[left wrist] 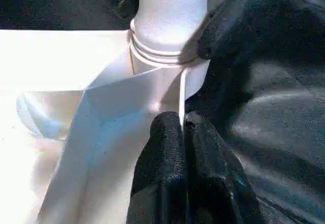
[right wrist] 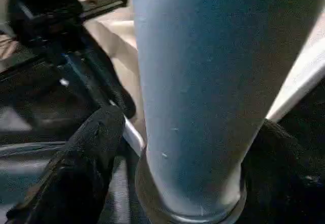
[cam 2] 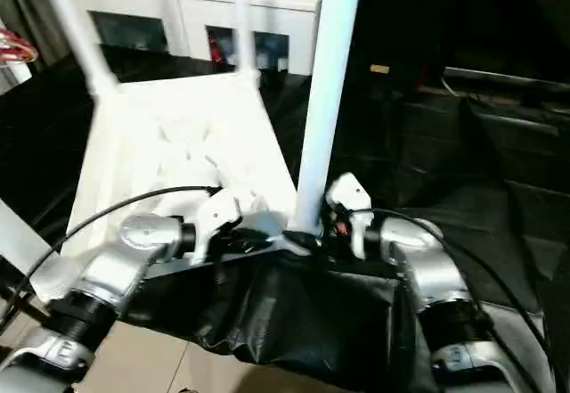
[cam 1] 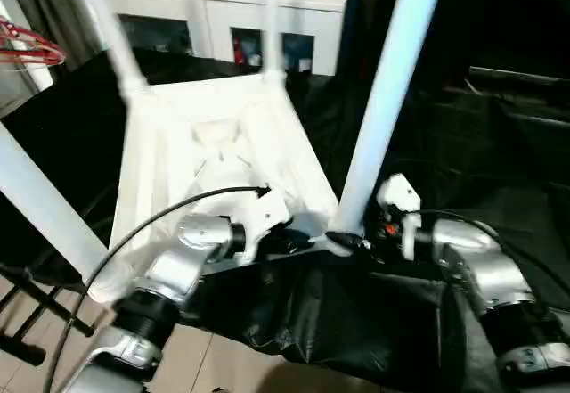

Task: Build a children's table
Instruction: Rotate leg to tighten

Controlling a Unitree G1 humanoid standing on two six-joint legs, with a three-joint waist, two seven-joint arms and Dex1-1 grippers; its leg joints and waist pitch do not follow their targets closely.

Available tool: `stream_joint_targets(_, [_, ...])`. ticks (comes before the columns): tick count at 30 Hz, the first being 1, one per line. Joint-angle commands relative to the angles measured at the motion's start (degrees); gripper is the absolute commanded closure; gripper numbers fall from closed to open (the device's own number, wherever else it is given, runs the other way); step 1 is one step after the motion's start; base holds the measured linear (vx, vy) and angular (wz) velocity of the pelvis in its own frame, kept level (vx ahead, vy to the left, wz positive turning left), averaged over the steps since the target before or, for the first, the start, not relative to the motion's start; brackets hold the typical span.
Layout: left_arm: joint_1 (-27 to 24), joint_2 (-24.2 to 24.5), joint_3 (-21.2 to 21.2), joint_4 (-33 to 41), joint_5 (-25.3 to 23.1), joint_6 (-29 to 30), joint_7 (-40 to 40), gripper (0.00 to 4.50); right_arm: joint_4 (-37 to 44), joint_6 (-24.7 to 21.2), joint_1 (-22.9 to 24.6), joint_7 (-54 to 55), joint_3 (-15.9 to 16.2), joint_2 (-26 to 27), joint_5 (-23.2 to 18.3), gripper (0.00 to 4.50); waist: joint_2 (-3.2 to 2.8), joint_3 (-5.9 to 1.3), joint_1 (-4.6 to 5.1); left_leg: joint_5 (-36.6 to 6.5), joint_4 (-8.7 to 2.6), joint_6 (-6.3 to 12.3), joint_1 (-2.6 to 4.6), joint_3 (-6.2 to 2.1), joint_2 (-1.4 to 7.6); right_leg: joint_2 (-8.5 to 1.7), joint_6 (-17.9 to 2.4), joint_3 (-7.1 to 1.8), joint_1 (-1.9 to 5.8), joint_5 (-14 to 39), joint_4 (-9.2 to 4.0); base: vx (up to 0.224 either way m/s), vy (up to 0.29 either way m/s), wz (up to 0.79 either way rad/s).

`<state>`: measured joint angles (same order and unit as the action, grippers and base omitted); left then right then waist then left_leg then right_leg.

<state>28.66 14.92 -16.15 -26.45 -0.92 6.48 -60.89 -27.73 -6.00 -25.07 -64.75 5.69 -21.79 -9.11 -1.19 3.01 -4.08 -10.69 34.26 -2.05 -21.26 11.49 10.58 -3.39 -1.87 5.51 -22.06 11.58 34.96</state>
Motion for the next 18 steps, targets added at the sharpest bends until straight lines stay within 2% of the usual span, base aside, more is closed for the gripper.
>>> stream_joint_targets(1, [1.69,0.86,0.57,2.13,2.53,-2.55,-2.89,4.50,0.78,-0.22,0.26,-5.05,1.77,-1.75,-0.79,1.06,0.71,-3.64,-0.16,-8.83,-3.52,5.35,0.77,-1.73,3.65,-5.71,-10.78,-3.73,2.49,11.79,-4.73,0.000,0.000,0.00])
stream_joint_targets(2, [1.71,1.00,0.57,2.11,2.56,-2.55,-3.08,4.50,0.80,-0.23,0.24,-5.24,1.80,-1.87,-0.84,1.27,0.66,-3.61,-0.34,-8.92,-3.51,5.26,0.79,-1.70,3.65,-5.78,-10.71,-3.76,2.45,12.14,-4.77,0.000,0.000,0.00])
stream_joint_targets(10, [1.71,3.77,0.88,2.12,3.49,-2.69,-6.82,4.50,0.52,0.25,-0.39,-8.53,2.99,-3.41,-0.61,1.81,0.75,-3.66,-0.83,-8.56,-3.54,4.52,0.86,-1.71,3.66,-5.81,-10.80,-3.78,2.44,12.11,-4.64,0.000,0.000,0.00])
stream_joint_targets(11, [1.72,3.78,0.92,2.05,3.53,-2.76,-6.92,4.50,0.62,0.19,-0.39,-8.69,3.06,-3.38,-0.74,2.08,0.75,-3.64,-0.87,-8.56,-3.54,4.50,0.85,-1.72,3.65,-5.85,-10.83,-3.76,2.45,12.11,-4.69,0.000,0.000,0.00])
stream_joint_targets(14, [1.68,3.79,0.91,2.04,3.66,-2.81,-7.04,4.50,0.80,0.12,-0.29,-9.03,3.22,-3.31,-0.92,2.17,0.79,-3.62,-0.84,-8.52,-3.57,4.46,0.79,-1.75,3.67,-5.87,-10.89,-3.77,2.54,11.87,-4.64,0.000,0.000,0.00])
stream_joint_targets(15, [1.65,3.76,0.89,2.07,3.71,-2.79,-7.08,4.50,0.89,0.11,-0.22,-9.21,3.32,-3.28,-0.97,2.24,0.98,-3.61,-0.83,-8.49,-3.57,4.49,0.79,-1.72,3.65,-5.83,-10.84,-3.75,2.52,11.92,-4.65,0.000,0.000,0.00])
stream_joint_targets(18, [1.50,3.59,0.82,2.20,3.76,-2.73,-7.12,4.50,1.22,0.04,0.11,-9.68,3.64,-3.19,-1.09,2.36,0.92,-3.62,-0.83,-8.34,-3.55,4.46,0.78,-1.74,3.63,-5.84,-10.82,-3.76,2.53,12.04,-4.62,0.000,0.000,0.00])
